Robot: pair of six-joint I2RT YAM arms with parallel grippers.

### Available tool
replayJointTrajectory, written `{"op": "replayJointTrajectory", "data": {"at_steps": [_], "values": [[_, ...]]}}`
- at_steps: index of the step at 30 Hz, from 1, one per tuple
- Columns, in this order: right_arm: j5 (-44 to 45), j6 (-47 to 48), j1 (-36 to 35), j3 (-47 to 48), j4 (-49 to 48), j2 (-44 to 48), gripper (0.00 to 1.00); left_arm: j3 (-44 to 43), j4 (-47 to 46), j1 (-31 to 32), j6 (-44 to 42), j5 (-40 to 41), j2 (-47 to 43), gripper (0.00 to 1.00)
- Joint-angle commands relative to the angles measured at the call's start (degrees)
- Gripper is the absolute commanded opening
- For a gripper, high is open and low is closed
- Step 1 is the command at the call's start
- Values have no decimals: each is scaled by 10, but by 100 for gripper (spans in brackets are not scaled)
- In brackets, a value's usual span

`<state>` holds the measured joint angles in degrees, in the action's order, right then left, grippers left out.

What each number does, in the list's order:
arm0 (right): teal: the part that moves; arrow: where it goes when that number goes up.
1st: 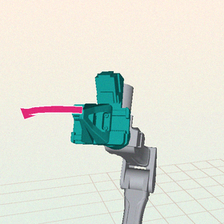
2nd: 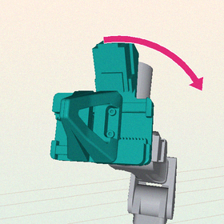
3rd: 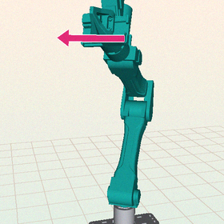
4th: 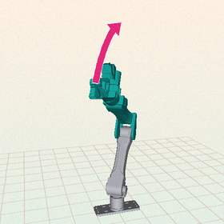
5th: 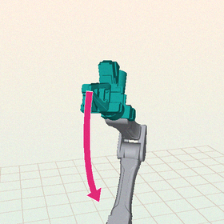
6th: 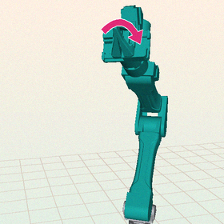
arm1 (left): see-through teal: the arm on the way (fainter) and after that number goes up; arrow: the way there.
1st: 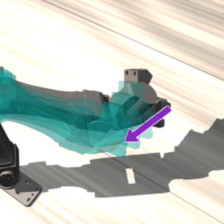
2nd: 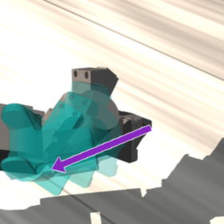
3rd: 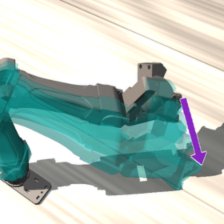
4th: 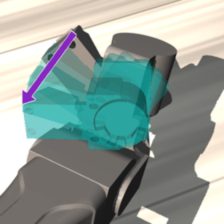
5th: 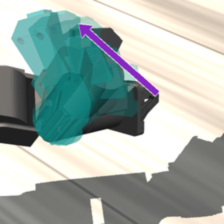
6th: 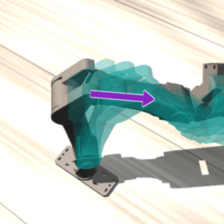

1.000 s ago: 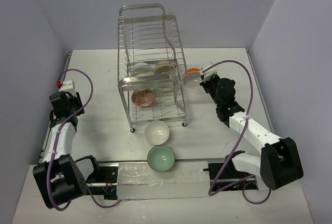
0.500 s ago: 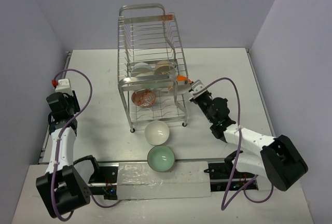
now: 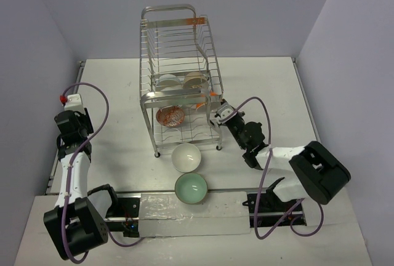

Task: Load the bowls into the dish rack
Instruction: Insert the bowl into the dish rack.

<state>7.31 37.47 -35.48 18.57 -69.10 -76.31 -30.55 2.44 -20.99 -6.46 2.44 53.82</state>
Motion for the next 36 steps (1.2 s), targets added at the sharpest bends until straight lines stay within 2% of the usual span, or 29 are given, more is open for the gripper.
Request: {"op": "replayJointTrajectory", "data": {"at_steps": [1,4,13,19,36], "values": [[28,17,-7,9,-149,-42,0,1,-19,-4,-6,4,-6,44],[39,10,-10,12,-178,-67,0,2,-35,-4,-6,3,-2,44],[39,-10,-13,21,-162,-83,0,2,-39,-4,-6,3,10,44],[33,-68,-13,46,-84,-66,0,0,-36,-4,-5,-1,15,44],[21,-166,-7,82,10,-75,0,-2,-32,-4,-3,-2,14,45]]}}
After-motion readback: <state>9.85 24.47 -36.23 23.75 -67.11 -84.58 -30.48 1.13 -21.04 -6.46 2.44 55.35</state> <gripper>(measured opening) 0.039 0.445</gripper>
